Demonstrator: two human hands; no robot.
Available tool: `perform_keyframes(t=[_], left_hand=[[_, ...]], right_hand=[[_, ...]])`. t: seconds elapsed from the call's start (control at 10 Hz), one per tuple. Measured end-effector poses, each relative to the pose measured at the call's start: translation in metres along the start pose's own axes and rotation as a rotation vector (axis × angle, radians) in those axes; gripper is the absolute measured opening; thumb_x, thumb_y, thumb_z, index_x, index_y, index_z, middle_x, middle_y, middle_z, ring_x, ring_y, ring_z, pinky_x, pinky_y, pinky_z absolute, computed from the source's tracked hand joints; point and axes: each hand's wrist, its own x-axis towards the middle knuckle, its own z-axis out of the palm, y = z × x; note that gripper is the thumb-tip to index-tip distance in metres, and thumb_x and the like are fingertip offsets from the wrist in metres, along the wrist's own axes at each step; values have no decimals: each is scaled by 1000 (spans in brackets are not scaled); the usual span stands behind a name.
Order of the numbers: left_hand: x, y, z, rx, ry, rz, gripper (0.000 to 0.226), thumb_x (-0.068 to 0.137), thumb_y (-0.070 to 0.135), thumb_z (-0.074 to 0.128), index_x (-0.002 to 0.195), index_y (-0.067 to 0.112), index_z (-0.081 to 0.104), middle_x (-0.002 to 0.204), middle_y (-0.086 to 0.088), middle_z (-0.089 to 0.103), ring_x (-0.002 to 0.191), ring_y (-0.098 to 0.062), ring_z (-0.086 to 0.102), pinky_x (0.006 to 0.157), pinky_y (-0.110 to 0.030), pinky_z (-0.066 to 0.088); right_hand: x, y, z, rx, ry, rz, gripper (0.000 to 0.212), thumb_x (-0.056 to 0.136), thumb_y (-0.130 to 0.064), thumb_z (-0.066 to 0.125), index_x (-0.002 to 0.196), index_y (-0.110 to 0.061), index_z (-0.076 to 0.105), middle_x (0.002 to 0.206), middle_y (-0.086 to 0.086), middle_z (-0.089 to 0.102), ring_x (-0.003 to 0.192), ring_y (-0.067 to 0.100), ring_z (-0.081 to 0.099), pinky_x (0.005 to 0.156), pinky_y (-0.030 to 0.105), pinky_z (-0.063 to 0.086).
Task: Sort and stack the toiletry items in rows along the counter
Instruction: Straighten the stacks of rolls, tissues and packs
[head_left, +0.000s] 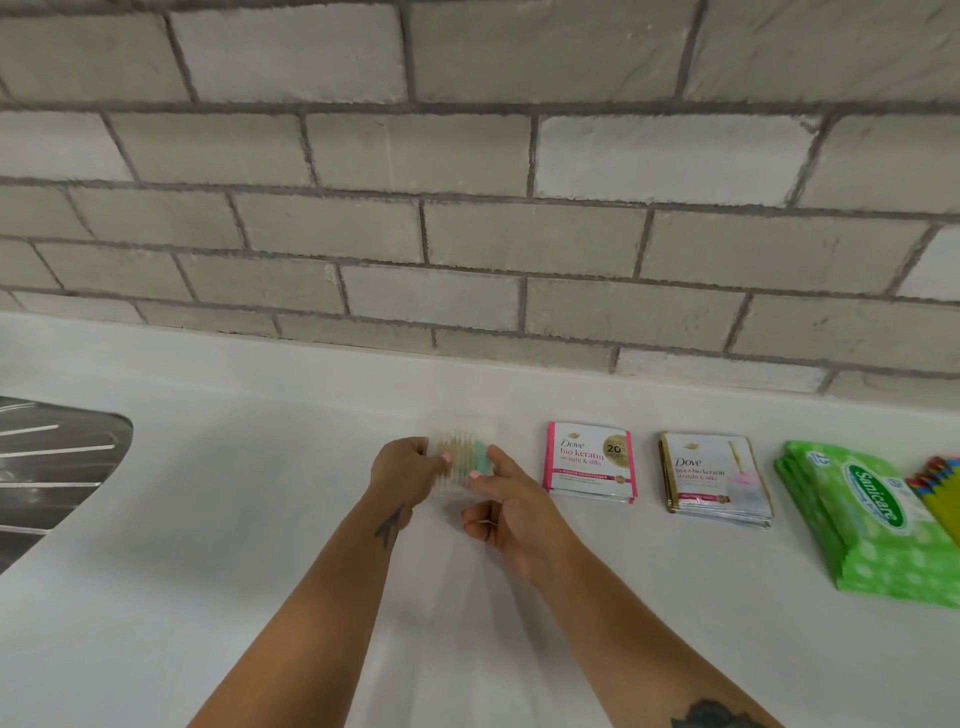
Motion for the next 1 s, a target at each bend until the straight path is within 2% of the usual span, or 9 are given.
perform_keyframes(t=[0.1,0.2,0.3,0.4,0.5,0.6,0.7,0.9,1.0], left_hand=[[-1,6,10,29,-22,29,9,88,18,62,82,14,67,69,-1,62,56,-15,50,53,-23,39],[0,9,17,41,-17,42,9,89,17,60,84,13,67,63,1,57,51,-12,44,50,-22,32],[1,10,20,97,1,54,14,90,18,59,90,8,68,64,2,57,56,-12,47,50,-22,33],[0,12,20,177,7,60,21,91,19,58,94,0,67,81,-18,66,58,-15,46,49,-23,32],[2,13,19,301,-8,73,29,91,24,55,105,-1,63,105,-21,67,85,-30,62,69,-30,45],[1,15,20,413,4,85,35,92,26,52,116,1,57,117,-16,63,108,-32,58,85,-31,42],[-2,16,23,382,43,70,52,92,22,54,139,5,38,139,-14,47,126,-29,45,97,-31,37],[-10,16,26,309,160,149,52,91,15,56,140,14,40,143,-10,40,133,-27,37,105,-36,35],[-16,21,27,311,223,197,46,93,21,53,138,15,43,142,-8,42,132,-27,38,104,-36,36]], right_hand=[[-2,-4,-7,19,4,-23,42,93,-1,46,132,-17,45,81,4,57,55,12,41,52,24,31],[-3,-6,-12,14,4,-40,35,93,0,45,123,-16,51,79,4,57,55,13,39,53,25,28],[-1,-8,-13,9,41,-27,36,93,0,47,116,-28,50,82,5,58,54,15,41,54,27,31],[-5,-10,-12,-58,37,-21,24,93,0,47,90,-22,56,78,7,58,51,15,44,56,28,34],[-6,-10,-12,-119,51,-19,19,93,-2,47,86,-17,55,75,10,56,50,15,46,54,27,38],[-6,-12,-11,-216,74,-12,15,93,-6,50,106,-12,54,82,14,55,53,17,47,55,27,41],[-1,-12,-11,-370,113,15,38,92,-10,53,130,-17,46,86,11,55,55,19,48,58,31,43],[8,-10,-12,-533,156,22,57,92,-17,51,143,-27,30,111,16,59,63,20,55,56,28,49],[10,-5,-14,-649,195,-32,62,90,-21,52,144,-37,26,119,6,56,87,27,63,53,24,54]])
